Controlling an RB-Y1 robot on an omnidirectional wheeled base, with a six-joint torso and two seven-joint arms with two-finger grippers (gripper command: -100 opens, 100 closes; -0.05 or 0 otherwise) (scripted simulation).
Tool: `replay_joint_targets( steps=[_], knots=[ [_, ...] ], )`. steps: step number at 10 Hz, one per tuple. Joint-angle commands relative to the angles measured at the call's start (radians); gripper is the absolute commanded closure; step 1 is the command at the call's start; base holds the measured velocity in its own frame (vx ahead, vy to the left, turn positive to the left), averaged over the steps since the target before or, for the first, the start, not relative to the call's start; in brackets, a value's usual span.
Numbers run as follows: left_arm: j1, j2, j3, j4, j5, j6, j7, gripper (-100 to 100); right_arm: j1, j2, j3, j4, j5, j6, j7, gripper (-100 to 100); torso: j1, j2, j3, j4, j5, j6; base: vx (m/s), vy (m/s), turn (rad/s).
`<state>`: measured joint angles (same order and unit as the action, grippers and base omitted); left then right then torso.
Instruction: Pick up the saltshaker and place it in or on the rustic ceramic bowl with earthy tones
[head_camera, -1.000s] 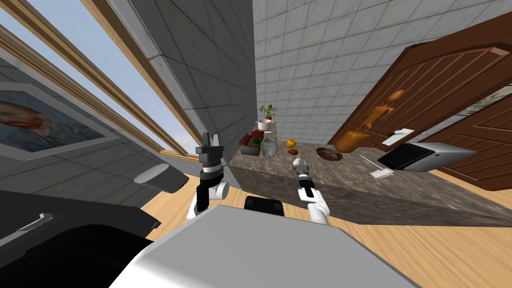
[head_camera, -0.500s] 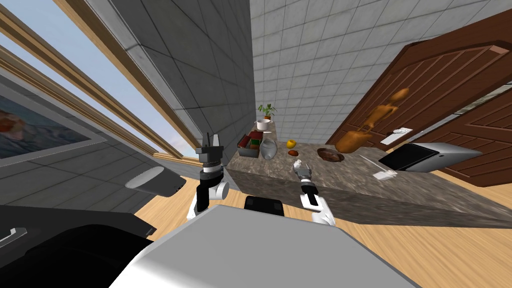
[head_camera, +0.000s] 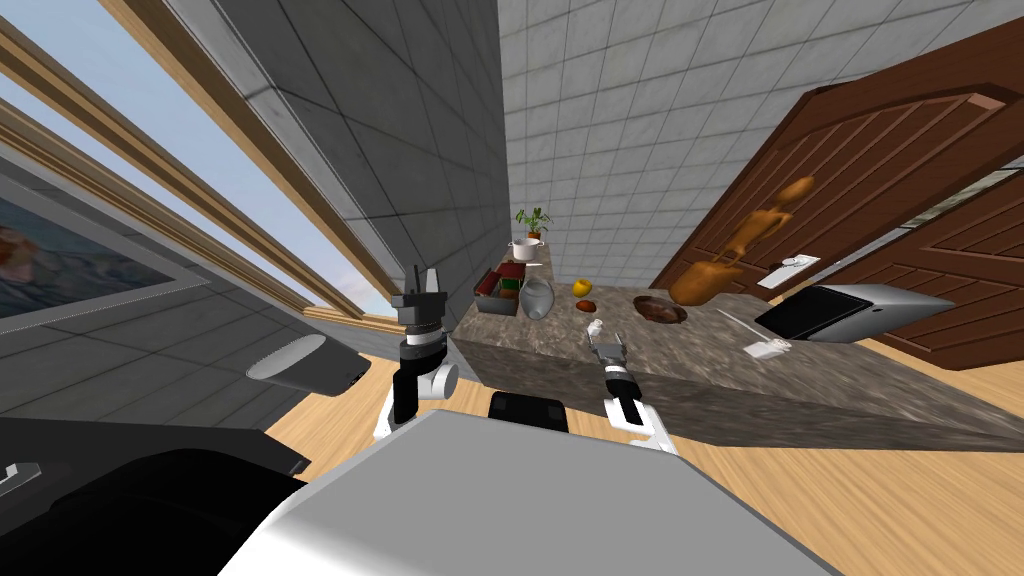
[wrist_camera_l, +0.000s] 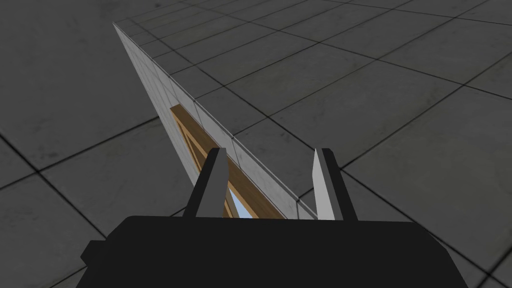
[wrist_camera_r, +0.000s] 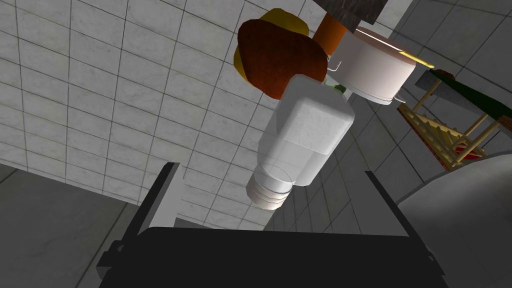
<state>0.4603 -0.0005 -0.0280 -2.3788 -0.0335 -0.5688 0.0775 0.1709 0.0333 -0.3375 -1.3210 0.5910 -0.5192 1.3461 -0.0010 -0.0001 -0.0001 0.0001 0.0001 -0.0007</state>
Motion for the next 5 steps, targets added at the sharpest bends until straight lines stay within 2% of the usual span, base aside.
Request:
replay_joint_targets(
  steps=[1, 5],
  knots=[
    [0.0, 0.0, 0.0, 0.0, 0.0, 0.0, 0.0, 0, 0.0, 0.0, 0.0, 0.0, 0.0, 0.001, 0.0, -100, 0.0, 0.0, 0.0, 0.0, 0.0, 0.0, -0.005, -0.006, 0.018],
    [0.0, 0.0, 0.0, 0.0, 0.0, 0.0, 0.0, 0, 0.0, 0.0, 0.0, 0.0, 0.0, 0.001, 0.0, -100, 0.0, 0.0, 0.0, 0.0, 0.0, 0.0, 0.0, 0.0, 0.001]
  ],
)
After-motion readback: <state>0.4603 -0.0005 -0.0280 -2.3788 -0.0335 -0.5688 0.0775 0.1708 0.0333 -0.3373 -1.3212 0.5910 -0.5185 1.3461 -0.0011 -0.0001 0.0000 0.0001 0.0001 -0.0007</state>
